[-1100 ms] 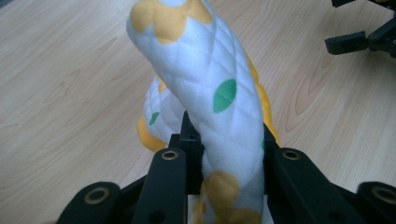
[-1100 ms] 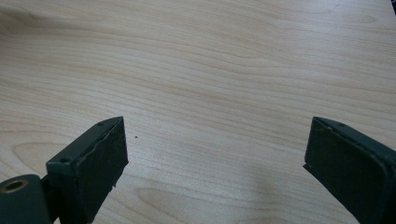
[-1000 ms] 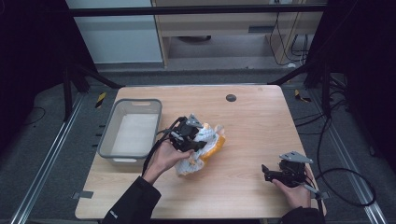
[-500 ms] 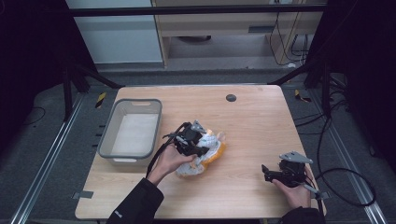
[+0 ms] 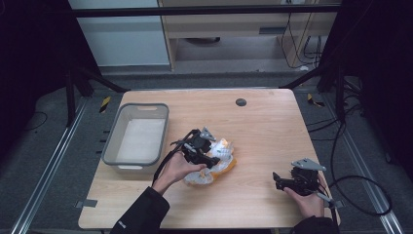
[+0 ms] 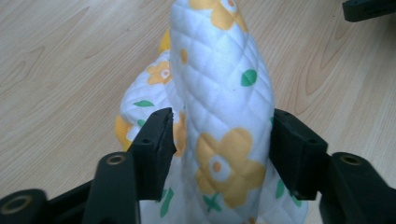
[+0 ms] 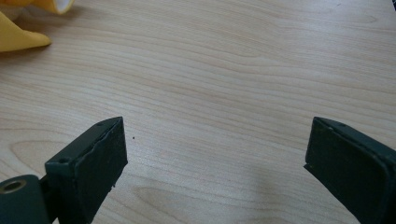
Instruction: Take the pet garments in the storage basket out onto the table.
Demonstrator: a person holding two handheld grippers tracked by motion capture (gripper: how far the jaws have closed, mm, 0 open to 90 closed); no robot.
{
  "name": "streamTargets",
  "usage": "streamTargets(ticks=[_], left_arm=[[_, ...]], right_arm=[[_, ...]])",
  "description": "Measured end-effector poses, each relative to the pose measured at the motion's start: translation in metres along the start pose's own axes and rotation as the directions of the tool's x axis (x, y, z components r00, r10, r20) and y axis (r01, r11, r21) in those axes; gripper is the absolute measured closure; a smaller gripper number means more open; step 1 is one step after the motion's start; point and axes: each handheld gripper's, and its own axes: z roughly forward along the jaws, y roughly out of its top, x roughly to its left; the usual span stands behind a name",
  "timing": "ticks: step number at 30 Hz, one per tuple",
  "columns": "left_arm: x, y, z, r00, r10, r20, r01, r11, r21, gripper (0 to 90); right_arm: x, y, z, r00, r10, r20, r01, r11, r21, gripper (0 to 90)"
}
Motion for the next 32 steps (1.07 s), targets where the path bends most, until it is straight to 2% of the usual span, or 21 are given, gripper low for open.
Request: streamTargets(ticks=[7, 13, 17, 22, 25, 32], left_arm=[[-0.001, -0.006, -0.021, 0.9999, -0.007, -0.015, 0.006, 0.9981, -0.061, 33.4], [0.001, -0.019, -0.046, 0.9990, -0.029, -0.034, 0.024, 0.9912, -0.130, 29.4], [0.004, -0.034, -0.060, 0.9966, -0.053, -0.063, 0.041, 0.9844, -0.171, 28.3], [0.007, -0.057, -0.072, 0.9921, -0.082, -0.095, 0.062, 0.9789, -0.195, 28.3], [0.009, -0.070, -0.077, 0.9886, -0.112, -0.101, 0.088, 0.9732, -0.212, 28.4], [0.013, -0.093, -0.088, 0.9820, -0.153, -0.111, 0.123, 0.9631, -0.239, 28.6]], right_arm=[[-0.001, 0.000, -0.001, 1.0000, 0.006, 0.002, -0.006, 1.000, -0.005, 5.5], [-0.001, 0.000, -0.002, 0.9999, 0.009, 0.010, -0.008, 1.000, -0.018, 5.4], [-0.001, 0.000, -0.002, 0.9999, 0.009, 0.009, -0.009, 1.000, -0.021, 5.1], [-0.001, -0.001, -0.002, 0.9998, 0.014, 0.012, -0.014, 0.999, -0.030, 4.9], [-0.001, -0.001, -0.002, 0.9999, 0.011, 0.013, -0.011, 0.999, -0.034, 5.0], [-0.001, -0.002, -0.003, 0.9998, 0.014, 0.011, -0.013, 0.999, -0.038, 5.1]])
